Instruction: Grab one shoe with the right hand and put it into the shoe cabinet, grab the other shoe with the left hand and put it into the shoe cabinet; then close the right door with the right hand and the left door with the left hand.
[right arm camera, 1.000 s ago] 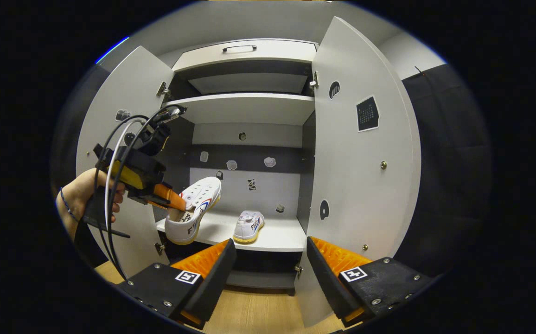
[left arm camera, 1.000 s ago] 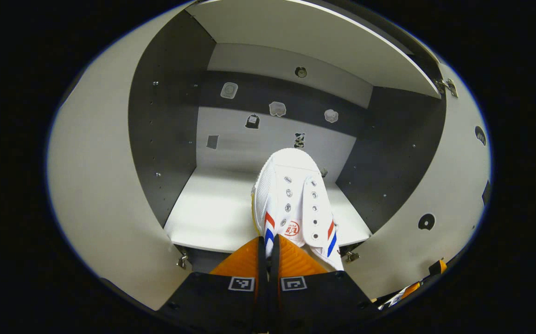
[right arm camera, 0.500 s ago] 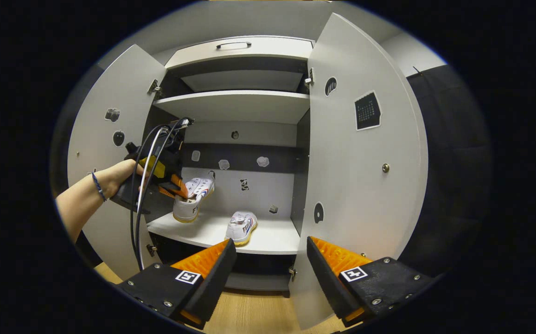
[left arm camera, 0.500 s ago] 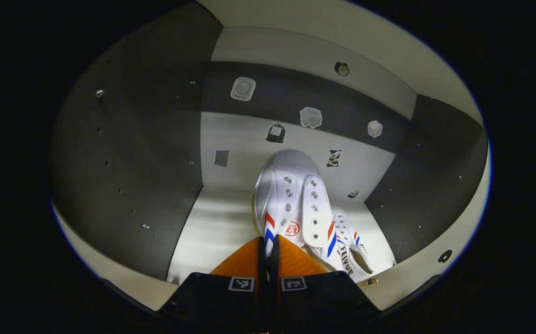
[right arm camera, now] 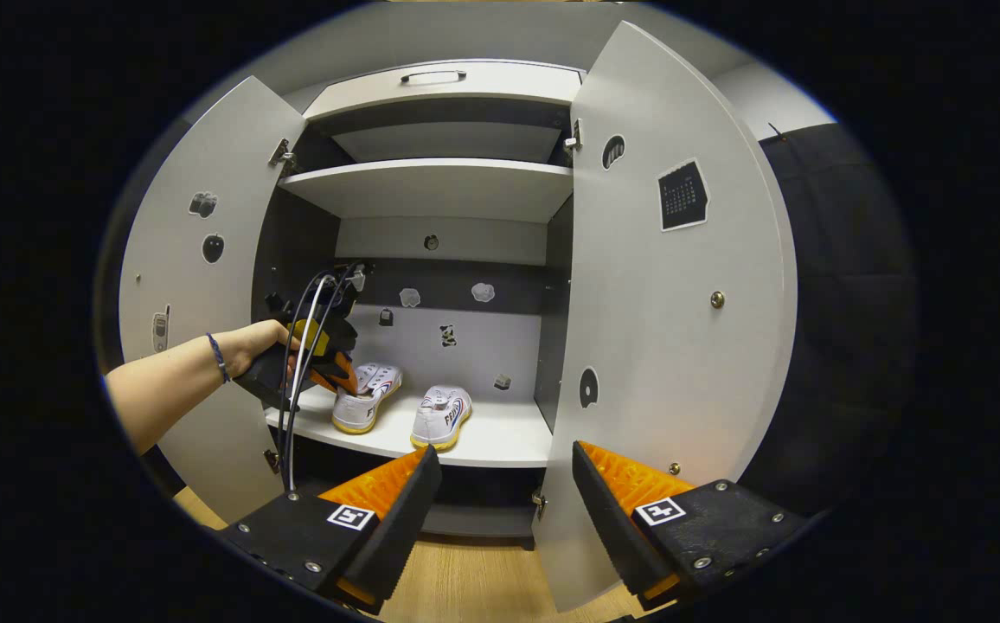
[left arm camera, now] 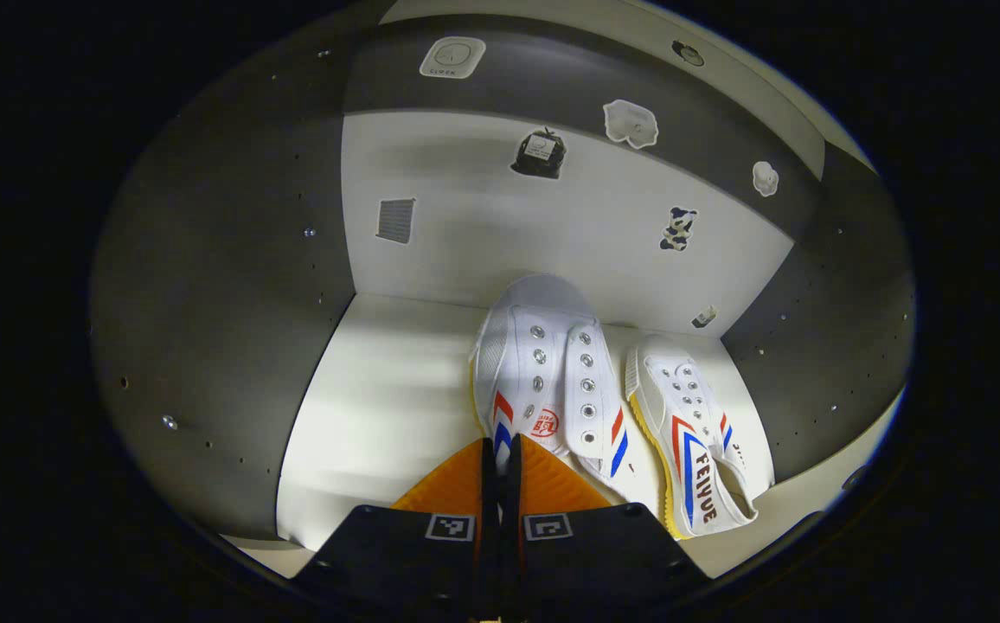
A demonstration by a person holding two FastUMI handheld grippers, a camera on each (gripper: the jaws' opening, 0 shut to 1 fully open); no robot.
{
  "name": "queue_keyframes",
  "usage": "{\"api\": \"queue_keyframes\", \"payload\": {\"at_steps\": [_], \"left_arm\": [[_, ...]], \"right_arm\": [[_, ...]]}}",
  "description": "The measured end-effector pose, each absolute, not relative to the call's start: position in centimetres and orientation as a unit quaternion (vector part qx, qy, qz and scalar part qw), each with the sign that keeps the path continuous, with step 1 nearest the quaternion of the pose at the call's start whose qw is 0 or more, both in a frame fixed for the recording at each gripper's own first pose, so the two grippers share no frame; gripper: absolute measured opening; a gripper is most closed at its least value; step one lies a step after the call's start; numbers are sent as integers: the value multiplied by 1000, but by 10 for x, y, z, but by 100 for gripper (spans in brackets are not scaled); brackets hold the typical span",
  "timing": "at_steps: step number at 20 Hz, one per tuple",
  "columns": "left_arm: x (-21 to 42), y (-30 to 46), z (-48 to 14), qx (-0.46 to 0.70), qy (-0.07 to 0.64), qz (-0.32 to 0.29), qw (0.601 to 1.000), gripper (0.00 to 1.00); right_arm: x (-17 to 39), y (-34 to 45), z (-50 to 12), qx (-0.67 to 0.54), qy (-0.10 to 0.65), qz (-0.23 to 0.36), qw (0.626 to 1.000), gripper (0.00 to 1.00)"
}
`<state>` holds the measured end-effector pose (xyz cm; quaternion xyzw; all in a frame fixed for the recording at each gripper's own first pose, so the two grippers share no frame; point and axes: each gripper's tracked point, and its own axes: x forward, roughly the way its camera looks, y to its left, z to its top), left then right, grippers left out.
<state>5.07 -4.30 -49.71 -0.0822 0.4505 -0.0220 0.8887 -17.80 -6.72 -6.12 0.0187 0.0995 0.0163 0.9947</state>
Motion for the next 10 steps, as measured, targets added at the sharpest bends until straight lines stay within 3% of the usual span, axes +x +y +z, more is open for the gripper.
{"api": "queue_keyframes", "payload": {"at_steps": [3,6,8,9,10], "left_arm": [[49,-42,-503,-72,458,-14,886,9],[57,-37,-480,-39,417,-12,908,28],[59,-32,-450,-9,380,-12,925,27],[56,-36,-434,-1,364,-16,931,36],[51,-40,-419,-2,350,-22,936,38]], "right_arm": [[-182,-67,-64,33,107,19,994,94],[-187,-68,-63,36,110,17,993,94],[-192,-68,-59,36,109,19,993,94],[-194,-68,-57,38,109,22,993,94],[-198,-66,-55,41,109,26,993,94]]}}
